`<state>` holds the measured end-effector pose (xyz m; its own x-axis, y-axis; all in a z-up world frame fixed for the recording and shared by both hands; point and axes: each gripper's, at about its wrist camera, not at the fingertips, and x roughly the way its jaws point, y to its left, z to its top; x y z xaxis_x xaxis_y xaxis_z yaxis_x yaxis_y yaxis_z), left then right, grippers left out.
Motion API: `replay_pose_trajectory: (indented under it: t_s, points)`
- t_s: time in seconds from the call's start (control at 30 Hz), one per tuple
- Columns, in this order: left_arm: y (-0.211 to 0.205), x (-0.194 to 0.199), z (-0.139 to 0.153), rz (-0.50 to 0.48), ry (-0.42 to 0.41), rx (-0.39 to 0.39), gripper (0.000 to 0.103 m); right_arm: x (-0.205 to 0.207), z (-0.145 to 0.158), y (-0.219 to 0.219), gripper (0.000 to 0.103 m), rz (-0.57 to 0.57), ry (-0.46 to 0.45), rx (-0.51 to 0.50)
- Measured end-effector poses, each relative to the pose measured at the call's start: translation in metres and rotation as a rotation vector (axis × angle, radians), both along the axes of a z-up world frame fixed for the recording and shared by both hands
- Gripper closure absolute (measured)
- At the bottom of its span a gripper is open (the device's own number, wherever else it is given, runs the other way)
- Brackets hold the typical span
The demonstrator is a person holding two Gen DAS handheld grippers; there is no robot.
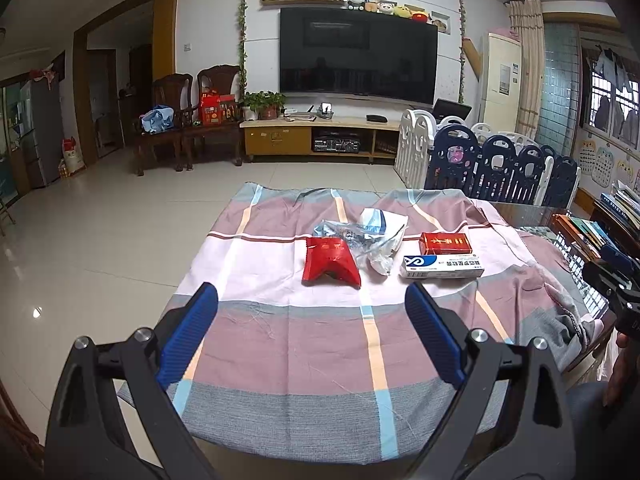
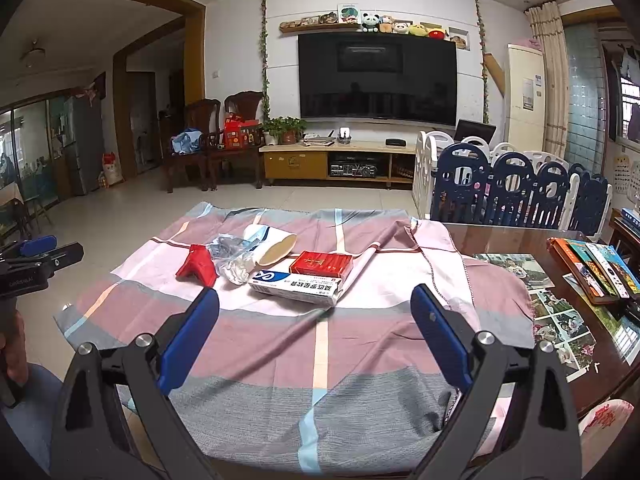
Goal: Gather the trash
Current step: 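Grasp the red packet with the left tool while the right tool grasps the white tissue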
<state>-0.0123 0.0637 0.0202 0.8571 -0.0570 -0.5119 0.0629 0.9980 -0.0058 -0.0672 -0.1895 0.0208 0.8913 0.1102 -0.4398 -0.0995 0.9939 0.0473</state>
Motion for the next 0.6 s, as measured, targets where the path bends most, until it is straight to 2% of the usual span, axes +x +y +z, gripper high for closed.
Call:
replay_pose_trajectory:
  t_s: [0.2,0.3,0.43,0.6]
  points:
    - [-0.003,0.001,-0.001,-0.010,0.005,0.018,0.009,-0.001,-0.001,-0.003,0.009,-0.004,0.002,0.010]
    - [-0.005,0.010,-0.005,-0.033,0.052,0.001,0.009,-0.002,-0.001,-0.003,0.009,-0.002,-0.001,0.008]
    - [-0.009,0.050,-0.020,-0.064,0.145,-0.046,0.009,0.002,-0.001,-0.001,0.009,0.003,0.011,0.013]
    - [-0.022,0.117,-0.050,-0.075,0.238,-0.021,0.009,0.005,-0.003,-0.004,0.009,0.001,0.025,0.049]
